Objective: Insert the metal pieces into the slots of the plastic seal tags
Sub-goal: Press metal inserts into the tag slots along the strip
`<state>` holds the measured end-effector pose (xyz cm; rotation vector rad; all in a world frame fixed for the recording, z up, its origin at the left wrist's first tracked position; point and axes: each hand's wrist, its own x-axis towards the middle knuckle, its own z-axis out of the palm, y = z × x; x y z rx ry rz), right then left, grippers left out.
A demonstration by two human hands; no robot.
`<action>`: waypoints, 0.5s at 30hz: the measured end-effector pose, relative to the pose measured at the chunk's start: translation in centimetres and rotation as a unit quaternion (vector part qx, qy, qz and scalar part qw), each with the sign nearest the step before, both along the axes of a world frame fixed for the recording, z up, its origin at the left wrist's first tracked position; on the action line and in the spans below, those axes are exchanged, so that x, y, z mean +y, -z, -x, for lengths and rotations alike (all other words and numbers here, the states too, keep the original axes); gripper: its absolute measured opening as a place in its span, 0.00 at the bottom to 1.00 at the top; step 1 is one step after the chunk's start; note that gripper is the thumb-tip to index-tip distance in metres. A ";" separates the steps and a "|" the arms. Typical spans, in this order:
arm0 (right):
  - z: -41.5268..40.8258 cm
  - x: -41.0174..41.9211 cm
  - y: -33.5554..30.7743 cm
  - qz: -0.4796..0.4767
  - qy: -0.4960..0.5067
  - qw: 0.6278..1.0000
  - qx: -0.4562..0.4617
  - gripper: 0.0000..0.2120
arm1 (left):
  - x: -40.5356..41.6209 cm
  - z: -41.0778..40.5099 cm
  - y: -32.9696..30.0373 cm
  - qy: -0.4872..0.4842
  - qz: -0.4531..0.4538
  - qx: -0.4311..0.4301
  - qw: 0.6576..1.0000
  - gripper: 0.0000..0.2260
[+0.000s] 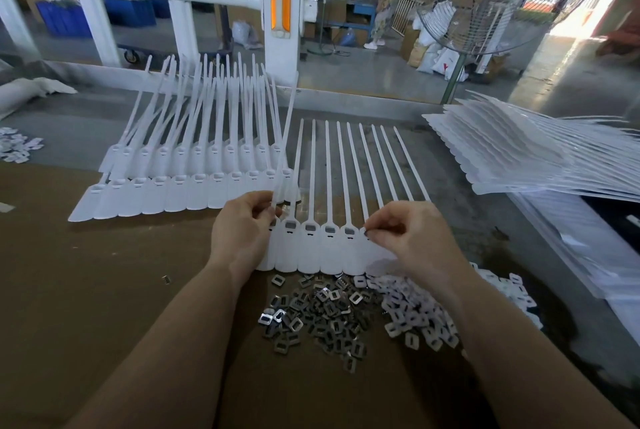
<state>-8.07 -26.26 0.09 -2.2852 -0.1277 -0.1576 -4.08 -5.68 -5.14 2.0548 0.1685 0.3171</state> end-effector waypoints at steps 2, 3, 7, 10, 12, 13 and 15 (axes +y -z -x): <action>-0.5 -0.8 -0.1 -0.001 0.020 1.000 0.010 0.04 | 0.0 0.0 0.0 0.000 0.004 0.002 1.000 0.12; -0.7 -1.1 -0.1 0.002 0.028 1.000 0.011 0.04 | -0.1 0.1 0.0 0.000 0.005 0.003 1.000 0.12; -1.1 -1.5 -0.1 0.012 0.018 1.000 0.018 0.02 | -0.1 0.1 -0.1 0.002 0.009 0.006 1.000 0.12; -0.6 -1.2 -0.2 0.012 -0.052 0.997 0.049 0.02 | 0.0 0.1 -0.1 0.005 0.012 0.005 1.000 0.12; -0.1 -0.9 -0.2 0.026 -0.097 0.993 0.064 0.04 | 0.0 0.1 -0.2 0.006 0.012 0.005 1.000 0.13; 0.0 -0.7 -0.2 0.038 -0.110 0.991 0.070 0.04 | 0.0 0.2 -0.2 0.006 0.012 0.005 1.000 0.13; 0.2 -0.5 0.1 0.061 -0.118 0.989 0.071 0.05 | 0.1 0.2 -0.3 0.006 0.014 0.006 1.000 0.13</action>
